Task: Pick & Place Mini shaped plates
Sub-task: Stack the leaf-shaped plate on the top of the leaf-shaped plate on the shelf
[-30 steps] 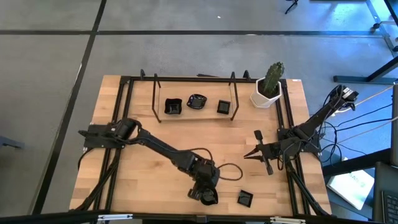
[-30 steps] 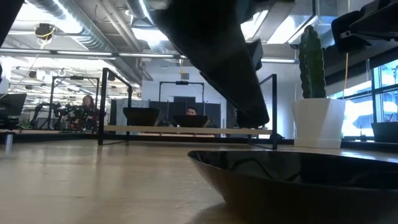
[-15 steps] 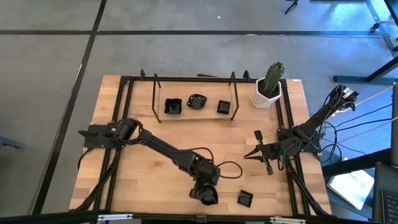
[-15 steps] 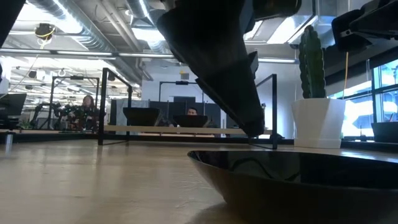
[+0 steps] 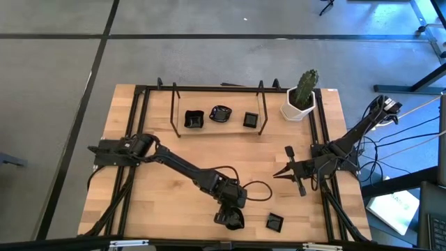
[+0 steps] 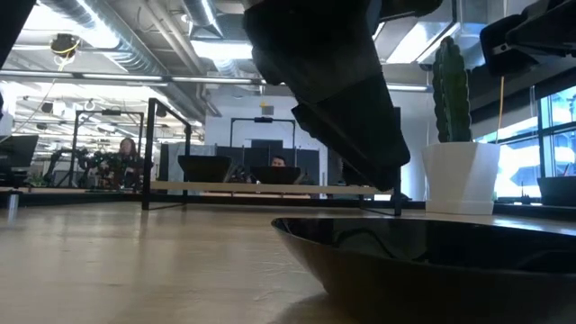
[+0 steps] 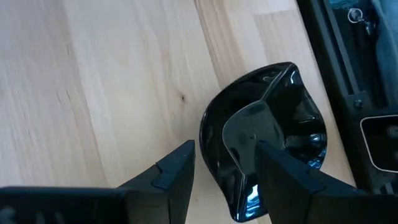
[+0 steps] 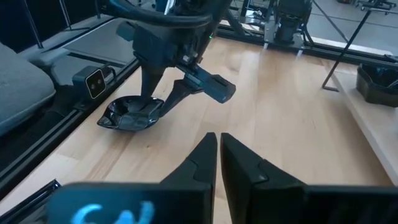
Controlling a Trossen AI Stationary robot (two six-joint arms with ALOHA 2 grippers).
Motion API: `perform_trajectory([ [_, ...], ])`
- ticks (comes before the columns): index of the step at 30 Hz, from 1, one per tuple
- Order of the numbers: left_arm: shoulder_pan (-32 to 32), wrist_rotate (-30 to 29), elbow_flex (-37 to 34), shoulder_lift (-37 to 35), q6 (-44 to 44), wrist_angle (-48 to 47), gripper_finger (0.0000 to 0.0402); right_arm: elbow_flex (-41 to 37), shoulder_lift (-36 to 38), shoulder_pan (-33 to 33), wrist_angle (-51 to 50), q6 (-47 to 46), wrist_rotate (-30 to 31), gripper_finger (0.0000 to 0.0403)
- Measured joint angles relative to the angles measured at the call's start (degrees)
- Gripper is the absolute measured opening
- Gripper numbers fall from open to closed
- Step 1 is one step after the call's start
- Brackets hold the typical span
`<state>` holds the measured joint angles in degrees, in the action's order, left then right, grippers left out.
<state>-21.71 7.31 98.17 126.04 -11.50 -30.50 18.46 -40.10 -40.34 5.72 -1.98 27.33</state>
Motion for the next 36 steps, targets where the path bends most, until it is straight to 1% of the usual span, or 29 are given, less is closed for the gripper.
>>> perform_trajectory([
  [3,0.0,0.2,0.0,1.1,-0.7,0.4,0.0159,0.0,0.0,0.0,-0.2,-0.6,0.0,0.0024],
  [8,0.2,2.4,0.0,3.9,-0.8,0.2,0.0159,0.0,0.0,0.0,-0.9,-0.1,0.0,0.0024],
  [12,1.3,3.9,0.0,4.3,-0.4,0.4,0.0159,0.0,0.0,0.0,-0.9,0.9,0.0,0.0024],
  [16,1.8,4.3,0.0,4.3,0.8,0.5,0.0154,0.0,0.0,0.0,-0.9,0.9,0.0,0.0024],
  [18,1.8,4.3,0.0,4.3,1.2,0.5,0.0141,0.0,0.0,0.0,-0.9,0.9,0.0,0.0024],
  [20,1.8,4.2,0.0,4.3,1.6,0.4,0.0118,0.0,0.0,0.0,-0.9,0.9,0.0,0.0024],
  [22,1.9,4.0,0.0,4.3,1.7,0.5,0.0085,0.0,0.0,0.0,-0.9,0.9,0.0,0.0024],
  [25,1.9,4.9,0.0,4.3,1.8,0.4,0.0024,0.0,0.0,0.0,-0.9,0.9,0.0,0.0024],
  [26,1.9,5.3,0.0,4.1,2.1,0.2,0.0013,0.0,0.0,0.0,-0.9,0.9,0.0,0.0024],
  [30,1.9,5.0,0.0,2.9,4.1,-0.7,0.0003,0.0,0.0,0.0,-0.9,0.7,0.0,0.0024],
  [33,2.5,3.3,0.6,-0.4,5.8,-3.1,0.0003,0.0,0.0,0.0,-0.9,0.7,0.0,0.0024],
  [36,3.2,-2.9,0.8,-5.0,6.3,-4.7,0.0002,0.0,0.0,0.0,-0.9,0.4,0.0,0.0024],
])
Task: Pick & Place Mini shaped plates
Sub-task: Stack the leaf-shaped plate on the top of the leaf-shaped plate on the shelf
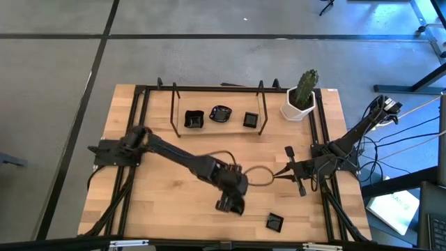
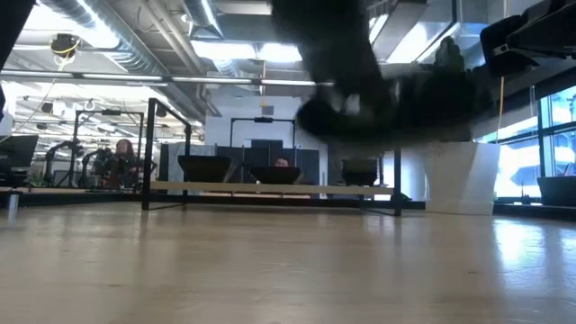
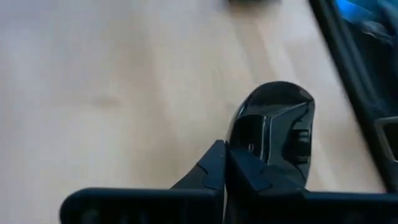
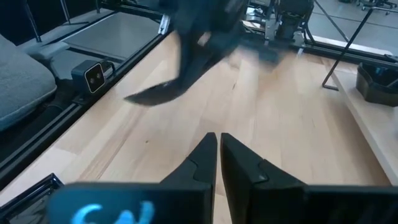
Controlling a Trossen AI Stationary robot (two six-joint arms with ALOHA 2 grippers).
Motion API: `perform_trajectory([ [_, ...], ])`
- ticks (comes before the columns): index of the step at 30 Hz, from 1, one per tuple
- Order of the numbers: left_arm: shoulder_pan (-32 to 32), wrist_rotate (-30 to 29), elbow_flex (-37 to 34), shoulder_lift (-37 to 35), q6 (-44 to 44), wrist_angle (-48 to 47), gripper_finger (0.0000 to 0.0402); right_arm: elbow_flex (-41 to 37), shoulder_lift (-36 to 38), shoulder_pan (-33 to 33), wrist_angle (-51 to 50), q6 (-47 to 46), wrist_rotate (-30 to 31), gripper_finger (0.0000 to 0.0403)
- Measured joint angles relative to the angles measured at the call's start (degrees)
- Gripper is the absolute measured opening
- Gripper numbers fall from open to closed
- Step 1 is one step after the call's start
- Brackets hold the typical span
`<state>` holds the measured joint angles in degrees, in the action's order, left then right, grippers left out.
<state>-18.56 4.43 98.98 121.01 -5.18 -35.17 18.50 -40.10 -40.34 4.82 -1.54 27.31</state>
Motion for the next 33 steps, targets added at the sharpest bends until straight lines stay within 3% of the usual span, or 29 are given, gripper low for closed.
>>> perform_trajectory([
  [5,2.7,-14.4,0.1,-9.2,2.0,-6.4,0.0002,0.0,0.0,0.0,0.0,0.5,0.0,0.0024],
  [9,10.8,-23.2,0.1,-16.3,-2.4,-11.5,0.0002,0.0,0.0,0.0,-0.1,0.4,0.0,0.0024],
  [13,21.5,-20.7,0.1,-19.5,-4.5,-13.6,0.0002,0.0,0.0,0.0,-0.2,0.5,0.0,0.0024],
  [20,37.3,-12.7,-1.1,-18.1,-5.6,-14.1,0.0002,0.0,0.0,0.0,-0.5,0.1,0.0,0.0024],
  [29,41.8,-11.4,-5.2,-16.5,-9.3,-11.7,0.0002,0.0,0.0,0.0,-0.6,0.4,0.0,0.0024],
  [33,42.2,-14.6,-8.1,-16.6,-11.8,-10.4,0.0002,0.0,0.0,0.0,-0.5,0.0,0.0,0.0024],
])
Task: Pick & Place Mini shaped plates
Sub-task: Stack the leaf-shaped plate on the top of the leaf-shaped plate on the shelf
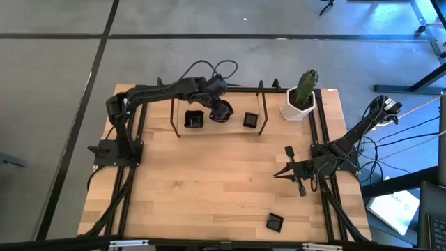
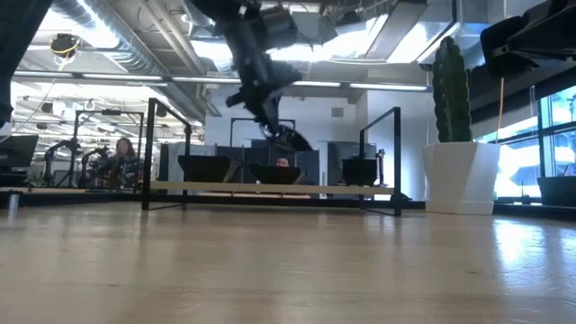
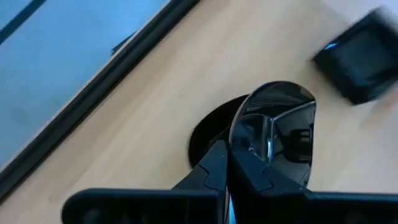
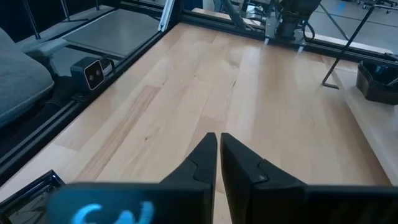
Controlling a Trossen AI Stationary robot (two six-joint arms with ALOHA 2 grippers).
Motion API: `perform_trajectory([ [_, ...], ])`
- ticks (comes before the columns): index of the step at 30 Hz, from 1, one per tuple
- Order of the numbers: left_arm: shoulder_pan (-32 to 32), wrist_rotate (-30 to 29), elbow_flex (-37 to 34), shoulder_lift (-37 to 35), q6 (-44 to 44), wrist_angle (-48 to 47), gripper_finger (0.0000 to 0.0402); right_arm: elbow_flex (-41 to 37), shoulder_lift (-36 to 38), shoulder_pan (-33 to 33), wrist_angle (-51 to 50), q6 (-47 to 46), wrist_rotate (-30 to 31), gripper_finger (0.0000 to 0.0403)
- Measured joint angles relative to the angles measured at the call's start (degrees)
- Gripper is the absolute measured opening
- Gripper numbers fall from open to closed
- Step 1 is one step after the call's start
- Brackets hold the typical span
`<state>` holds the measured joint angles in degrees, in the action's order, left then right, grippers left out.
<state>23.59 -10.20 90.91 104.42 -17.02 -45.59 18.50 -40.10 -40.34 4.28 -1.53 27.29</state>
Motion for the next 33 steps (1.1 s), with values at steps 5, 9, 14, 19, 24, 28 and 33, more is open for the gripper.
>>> perform_trajectory([
  [5,0.4,0.8,-4.8,-0.2,-0.4,5.2,0.0002,0.0,0.0,0.0,-0.3,-0.4,-1.4,0.0024],
  [9,1.5,1.1,-6.8,-0.2,-0.8,7.8,0.0002,0.0,0.0,0.0,-0.3,0.2,-1.5,0.0024],
  [14,2.6,2.2,-9.0,-0.3,-1.5,9.4,0.0002,0.0,0.0,0.0,-0.3,0.5,-1.5,0.0024],
  [19,2.7,2.5,-10.5,-0.3,-2.5,9.4,0.0006,0.0,0.0,0.0,-0.3,0.5,-1.4,0.0024],
  [24,1.7,2.5,-10.6,-0.3,-1.5,8.6,0.0010,0.0,0.0,0.0,-0.3,0.5,-1.4,0.0024],
  [28,1.2,2.2,-10.6,-0.3,1.2,7.7,0.0030,0.0,0.0,0.0,-0.3,0.4,-1.4,0.0024],
  [33,1.1,-0.1,-10.6,-0.3,1.5,6.5,0.0078,0.0,0.0,0.0,-0.3,0.5,-1.4,0.0024],
])
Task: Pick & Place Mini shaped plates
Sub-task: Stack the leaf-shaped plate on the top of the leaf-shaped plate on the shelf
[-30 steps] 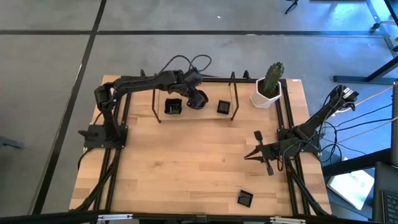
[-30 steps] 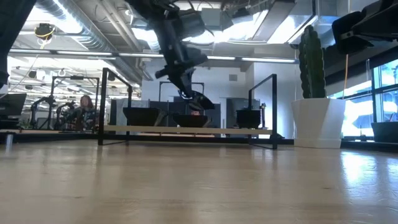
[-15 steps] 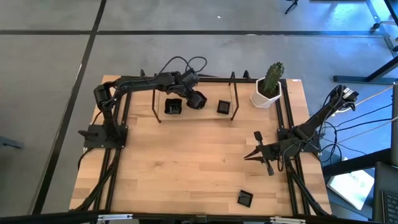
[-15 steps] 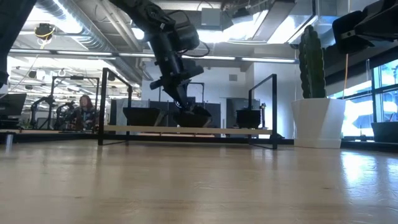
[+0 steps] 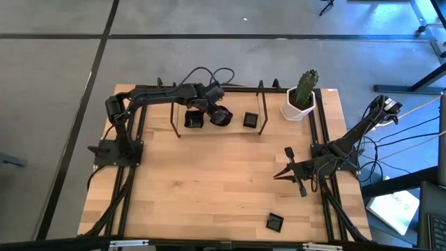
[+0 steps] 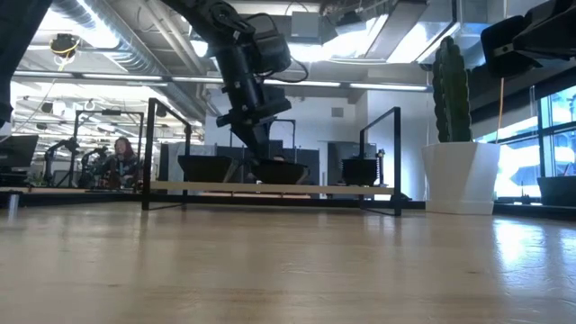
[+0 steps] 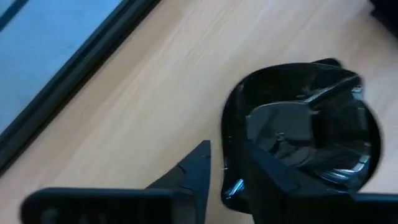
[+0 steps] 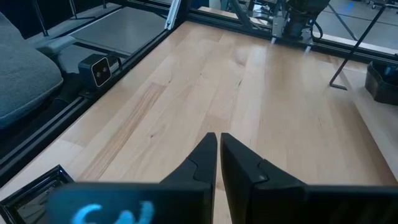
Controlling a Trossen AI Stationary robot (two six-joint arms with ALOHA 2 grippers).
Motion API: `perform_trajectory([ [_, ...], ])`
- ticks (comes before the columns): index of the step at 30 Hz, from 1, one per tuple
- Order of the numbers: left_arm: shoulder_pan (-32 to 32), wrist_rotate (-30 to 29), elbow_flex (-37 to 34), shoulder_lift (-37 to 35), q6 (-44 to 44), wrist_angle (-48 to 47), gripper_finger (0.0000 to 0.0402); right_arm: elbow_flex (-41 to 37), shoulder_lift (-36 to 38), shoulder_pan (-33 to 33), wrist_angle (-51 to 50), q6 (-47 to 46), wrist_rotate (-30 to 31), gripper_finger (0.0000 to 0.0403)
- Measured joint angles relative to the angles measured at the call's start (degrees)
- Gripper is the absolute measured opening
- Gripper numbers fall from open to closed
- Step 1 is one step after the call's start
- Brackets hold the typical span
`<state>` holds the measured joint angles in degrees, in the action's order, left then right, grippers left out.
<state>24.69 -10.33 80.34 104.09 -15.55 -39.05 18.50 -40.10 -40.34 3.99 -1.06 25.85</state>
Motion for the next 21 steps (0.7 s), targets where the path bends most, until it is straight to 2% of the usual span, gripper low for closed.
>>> perform_trajectory([
  [9,-0.5,0.0,0.0,-0.7,0.3,1.5,0.0149,0.0,0.0,0.0,0.0,0.0,0.0,0.0024],
  [14,-3.0,0.4,0.0,-0.7,1.2,2.6,0.0159,0.0,0.0,0.0,0.2,0.0,0.0,0.0024],
  [21,-6.1,-6.9,0.2,-2.0,5.9,3.7,0.0159,0.0,0.0,0.0,0.6,-0.2,0.0,0.0024],
])
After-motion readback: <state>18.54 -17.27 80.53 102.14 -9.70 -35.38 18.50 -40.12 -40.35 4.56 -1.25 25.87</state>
